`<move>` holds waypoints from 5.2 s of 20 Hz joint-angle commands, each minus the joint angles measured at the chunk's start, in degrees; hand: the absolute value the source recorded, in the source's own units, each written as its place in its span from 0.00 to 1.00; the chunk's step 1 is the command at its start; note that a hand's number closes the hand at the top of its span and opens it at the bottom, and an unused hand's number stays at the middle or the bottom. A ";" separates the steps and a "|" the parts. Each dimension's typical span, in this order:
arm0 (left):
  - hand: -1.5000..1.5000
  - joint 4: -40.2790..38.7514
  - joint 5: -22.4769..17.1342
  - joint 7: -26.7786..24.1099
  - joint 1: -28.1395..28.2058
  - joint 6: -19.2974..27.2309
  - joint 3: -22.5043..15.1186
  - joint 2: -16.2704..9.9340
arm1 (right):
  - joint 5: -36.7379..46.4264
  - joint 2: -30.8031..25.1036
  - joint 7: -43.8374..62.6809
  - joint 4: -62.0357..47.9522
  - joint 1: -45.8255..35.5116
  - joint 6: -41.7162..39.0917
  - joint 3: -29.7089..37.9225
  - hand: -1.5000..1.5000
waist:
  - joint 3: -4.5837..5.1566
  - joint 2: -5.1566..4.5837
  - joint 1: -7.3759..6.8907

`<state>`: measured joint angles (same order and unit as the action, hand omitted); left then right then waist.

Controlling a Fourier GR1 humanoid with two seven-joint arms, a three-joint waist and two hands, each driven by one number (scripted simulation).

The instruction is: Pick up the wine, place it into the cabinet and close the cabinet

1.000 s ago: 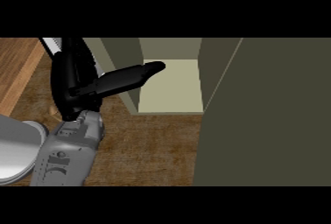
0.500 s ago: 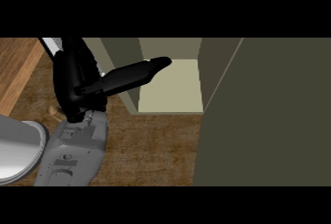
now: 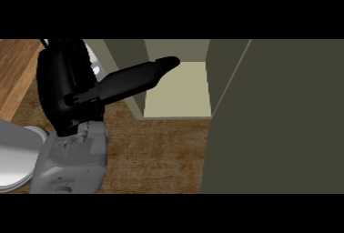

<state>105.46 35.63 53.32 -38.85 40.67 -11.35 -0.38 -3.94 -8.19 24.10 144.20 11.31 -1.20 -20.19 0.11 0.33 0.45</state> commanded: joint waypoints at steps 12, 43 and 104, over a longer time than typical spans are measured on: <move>0.00 12.38 0.37 4.27 8.40 -8.12 5.81 -6.47 | -3.26 -2.82 5.87 13.71 1.86 1.46 2.38 0.00 | -0.11 0.01 -0.01; 0.00 4.68 -25.95 -26.71 35.53 -9.95 17.23 -5.97 | -2.47 -5.27 9.55 15.60 -1.83 5.09 -0.60 0.00 | 0.00 -0.23 0.73; 0.00 -60.85 -58.70 -86.23 25.28 -32.41 37.95 -0.24 | -0.16 -8.10 6.76 14.64 -1.99 9.47 -4.65 0.00 | -0.03 -0.31 1.09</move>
<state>50.03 -21.31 -28.85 -11.18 10.20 24.58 -0.45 -1.56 -14.45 26.75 144.64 5.15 8.66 -25.82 0.08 0.14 1.12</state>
